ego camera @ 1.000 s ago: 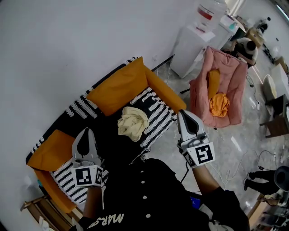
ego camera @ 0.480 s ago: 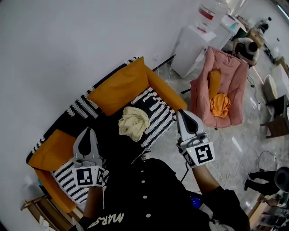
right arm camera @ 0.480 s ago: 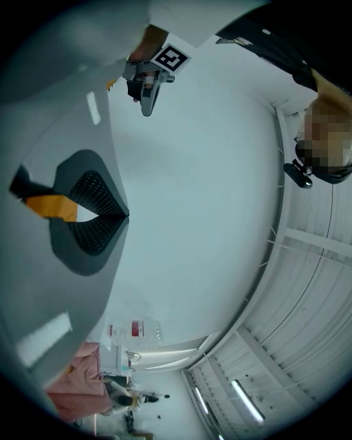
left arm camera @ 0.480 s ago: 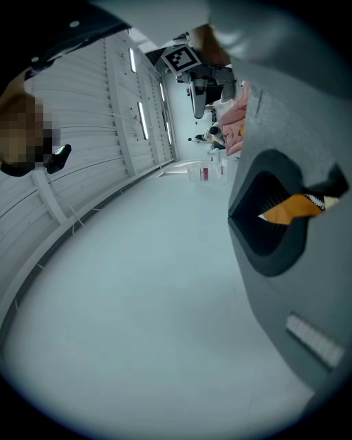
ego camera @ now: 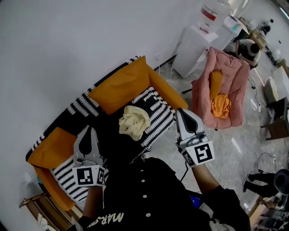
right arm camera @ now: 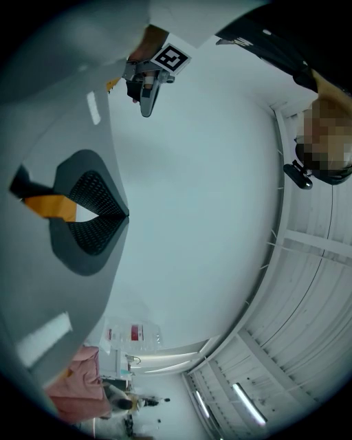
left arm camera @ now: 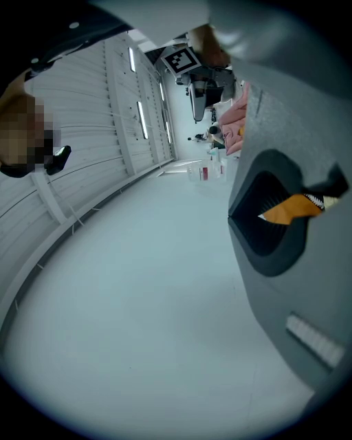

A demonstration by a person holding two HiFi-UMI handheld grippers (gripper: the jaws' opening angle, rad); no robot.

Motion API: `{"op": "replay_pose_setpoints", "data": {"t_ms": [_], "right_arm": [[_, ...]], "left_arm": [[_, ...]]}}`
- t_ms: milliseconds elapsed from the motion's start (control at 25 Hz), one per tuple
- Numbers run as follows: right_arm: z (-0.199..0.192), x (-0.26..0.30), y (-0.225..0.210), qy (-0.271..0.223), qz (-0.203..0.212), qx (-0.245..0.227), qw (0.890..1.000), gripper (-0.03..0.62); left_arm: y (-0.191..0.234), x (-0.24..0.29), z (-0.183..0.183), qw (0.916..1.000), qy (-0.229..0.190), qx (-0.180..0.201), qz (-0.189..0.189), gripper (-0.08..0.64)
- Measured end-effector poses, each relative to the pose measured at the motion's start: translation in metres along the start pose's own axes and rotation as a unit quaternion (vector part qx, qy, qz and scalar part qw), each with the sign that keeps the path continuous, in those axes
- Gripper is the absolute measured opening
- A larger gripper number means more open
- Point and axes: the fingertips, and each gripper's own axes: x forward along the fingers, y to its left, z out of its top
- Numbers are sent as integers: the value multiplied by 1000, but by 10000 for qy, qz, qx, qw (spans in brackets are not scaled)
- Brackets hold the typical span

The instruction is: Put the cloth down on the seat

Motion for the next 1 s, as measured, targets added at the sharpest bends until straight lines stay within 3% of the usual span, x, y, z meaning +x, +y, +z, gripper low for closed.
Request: {"op": "replay_pose_setpoints", "data": {"t_ms": [120, 480, 640, 1000], "right_arm": [[-4, 0, 2, 222, -1, 37, 9997, 26], [-5, 6, 4, 266, 69, 16, 9996, 26], [-2, 8, 4, 3, 118, -135, 9998, 26], [-11, 12, 4, 162, 175, -274, 9993, 26]], "left_arm": [[1, -1, 0, 10000, 7, -4, 16, 0], [1, 3, -1, 10000, 38, -9, 17, 0], [1, 4, -2, 10000, 43, -10, 21, 0], [3, 8, -4, 10000, 56, -22, 10, 0]]}}
